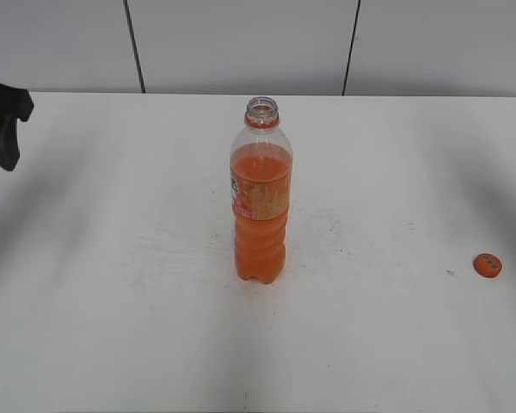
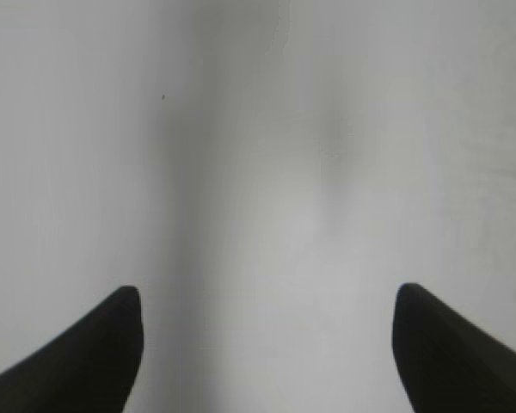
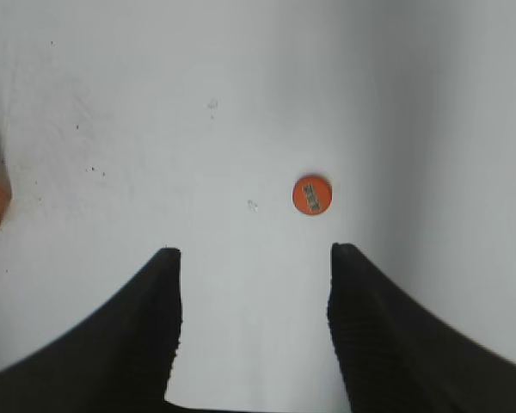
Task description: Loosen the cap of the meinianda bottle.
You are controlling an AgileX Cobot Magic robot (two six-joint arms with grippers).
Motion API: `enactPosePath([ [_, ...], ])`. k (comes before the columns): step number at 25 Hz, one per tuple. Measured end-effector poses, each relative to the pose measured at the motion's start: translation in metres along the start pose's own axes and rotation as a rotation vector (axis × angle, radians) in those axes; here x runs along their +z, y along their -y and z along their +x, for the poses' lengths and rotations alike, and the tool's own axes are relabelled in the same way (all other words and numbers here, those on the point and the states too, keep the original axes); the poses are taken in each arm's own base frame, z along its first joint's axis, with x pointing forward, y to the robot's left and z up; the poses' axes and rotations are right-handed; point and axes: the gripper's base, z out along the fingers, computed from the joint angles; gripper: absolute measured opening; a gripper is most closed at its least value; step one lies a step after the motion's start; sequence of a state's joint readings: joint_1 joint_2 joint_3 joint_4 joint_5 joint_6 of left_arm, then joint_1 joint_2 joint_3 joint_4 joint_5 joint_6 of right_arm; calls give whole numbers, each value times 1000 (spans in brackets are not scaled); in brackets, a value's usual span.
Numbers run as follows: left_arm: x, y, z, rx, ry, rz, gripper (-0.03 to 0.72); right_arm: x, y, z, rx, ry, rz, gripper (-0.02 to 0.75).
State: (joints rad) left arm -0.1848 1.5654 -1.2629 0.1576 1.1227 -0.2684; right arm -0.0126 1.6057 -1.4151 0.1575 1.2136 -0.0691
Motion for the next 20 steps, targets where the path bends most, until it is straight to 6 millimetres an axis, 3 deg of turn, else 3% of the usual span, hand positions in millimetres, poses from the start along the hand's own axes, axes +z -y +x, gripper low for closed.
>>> enactPosePath([
  [8, -11, -6, 20, 1, -72, 15, 519, -29, -5, 87, -4, 18, 4, 410],
  [14, -35, -19, 69, -5, -27, 28, 515, -46, -9, 154, -16, 97, 5, 410],
  [20, -62, -35, 133, -6, 127, 55, 507, -53, -10, 218, -35, 216, 9, 410],
])
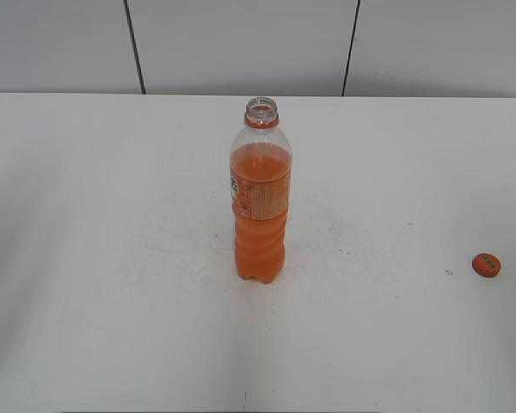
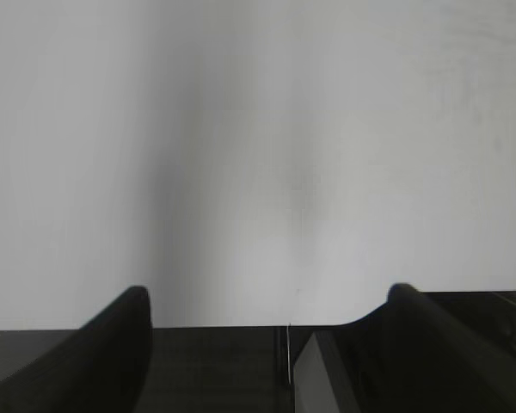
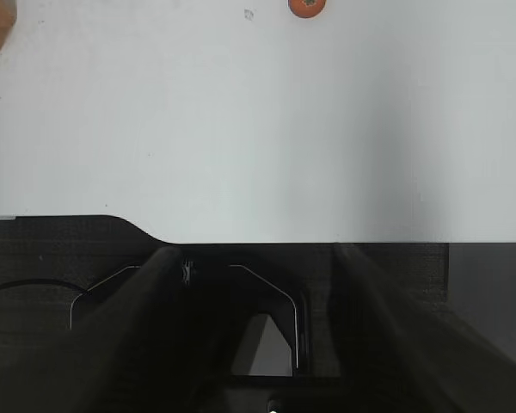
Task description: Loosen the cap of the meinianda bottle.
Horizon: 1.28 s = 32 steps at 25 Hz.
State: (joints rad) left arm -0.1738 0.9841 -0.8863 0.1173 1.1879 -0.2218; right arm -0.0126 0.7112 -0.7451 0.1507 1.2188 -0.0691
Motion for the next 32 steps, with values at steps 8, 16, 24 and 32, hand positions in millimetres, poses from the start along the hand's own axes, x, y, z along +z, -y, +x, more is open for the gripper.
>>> enactPosePath([
  [8, -27, -17, 79, 70, 313, 42, 494, -9, 4, 54, -45, 159, 71, 410],
  [16, -37, -28, 139, 51, 638, 87, 482, -2, 10, 86, -118, 369, 152, 410],
  [24, -48, -31, 164, 93, 803, 115, 479, -3, 10, 101, -165, 543, 169, 410],
  [32, -48, -28, 165, 136, 806, 130, 477, -3, 9, 101, -174, 549, 168, 410],
])
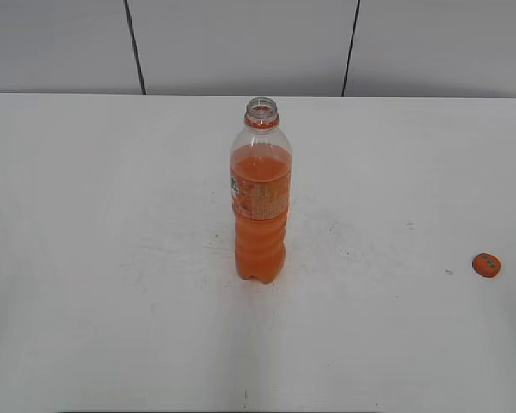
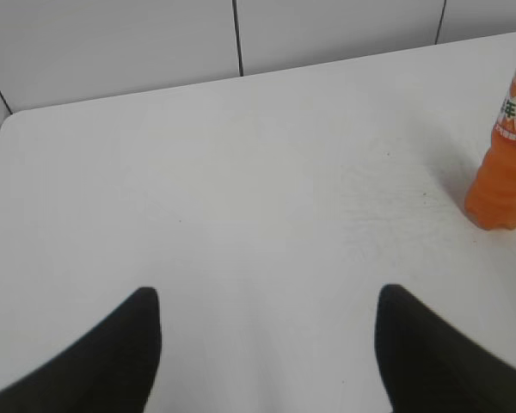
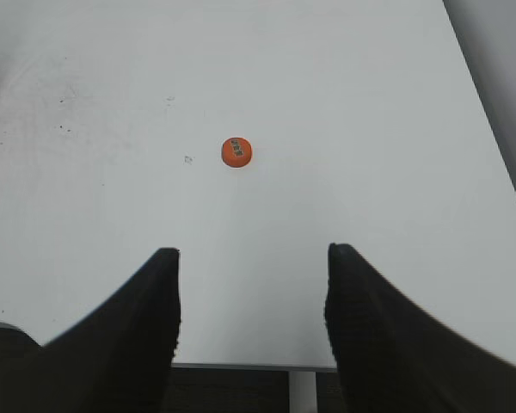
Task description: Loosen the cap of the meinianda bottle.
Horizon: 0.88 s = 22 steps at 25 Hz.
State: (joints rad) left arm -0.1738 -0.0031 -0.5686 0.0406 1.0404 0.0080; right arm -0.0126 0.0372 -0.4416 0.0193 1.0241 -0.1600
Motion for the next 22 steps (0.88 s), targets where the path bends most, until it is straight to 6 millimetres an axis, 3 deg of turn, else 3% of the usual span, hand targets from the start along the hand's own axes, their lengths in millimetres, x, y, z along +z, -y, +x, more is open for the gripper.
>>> enactPosePath([
  [22, 1, 4, 1, -53, 0, -85, 470, -5, 0, 3, -6, 45, 15, 410],
])
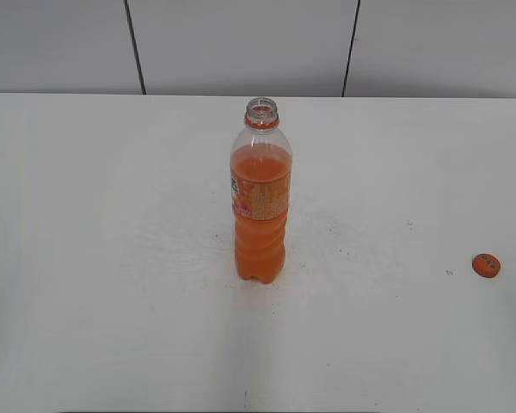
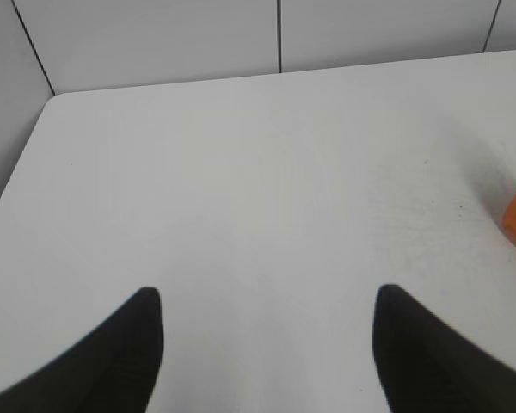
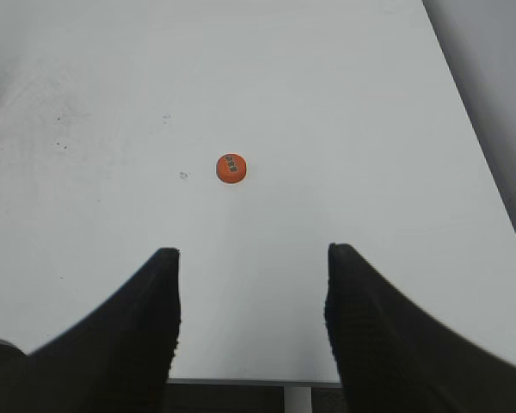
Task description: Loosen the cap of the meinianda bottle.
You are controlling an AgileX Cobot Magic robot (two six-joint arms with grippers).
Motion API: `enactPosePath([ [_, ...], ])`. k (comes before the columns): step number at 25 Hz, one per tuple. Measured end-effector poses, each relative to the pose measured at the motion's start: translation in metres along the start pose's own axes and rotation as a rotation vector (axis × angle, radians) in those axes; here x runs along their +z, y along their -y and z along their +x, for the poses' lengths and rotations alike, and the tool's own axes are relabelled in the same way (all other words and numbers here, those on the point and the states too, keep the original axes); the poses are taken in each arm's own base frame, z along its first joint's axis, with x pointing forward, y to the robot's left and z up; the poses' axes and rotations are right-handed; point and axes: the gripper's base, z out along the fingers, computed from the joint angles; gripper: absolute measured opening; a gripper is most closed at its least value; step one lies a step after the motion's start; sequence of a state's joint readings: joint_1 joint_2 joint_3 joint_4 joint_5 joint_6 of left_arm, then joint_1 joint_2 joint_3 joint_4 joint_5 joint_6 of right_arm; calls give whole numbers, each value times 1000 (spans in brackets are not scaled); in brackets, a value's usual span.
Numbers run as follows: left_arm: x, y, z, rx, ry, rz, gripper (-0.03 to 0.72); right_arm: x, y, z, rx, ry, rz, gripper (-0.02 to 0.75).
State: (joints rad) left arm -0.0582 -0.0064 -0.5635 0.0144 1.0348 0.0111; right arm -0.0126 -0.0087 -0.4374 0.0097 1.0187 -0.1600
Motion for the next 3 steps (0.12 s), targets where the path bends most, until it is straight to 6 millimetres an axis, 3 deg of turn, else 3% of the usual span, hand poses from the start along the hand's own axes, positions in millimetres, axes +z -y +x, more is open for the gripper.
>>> enactPosePath([
  [3, 0, 0, 0, 0, 0, 0, 470, 0, 0, 0, 0, 0, 0, 410],
])
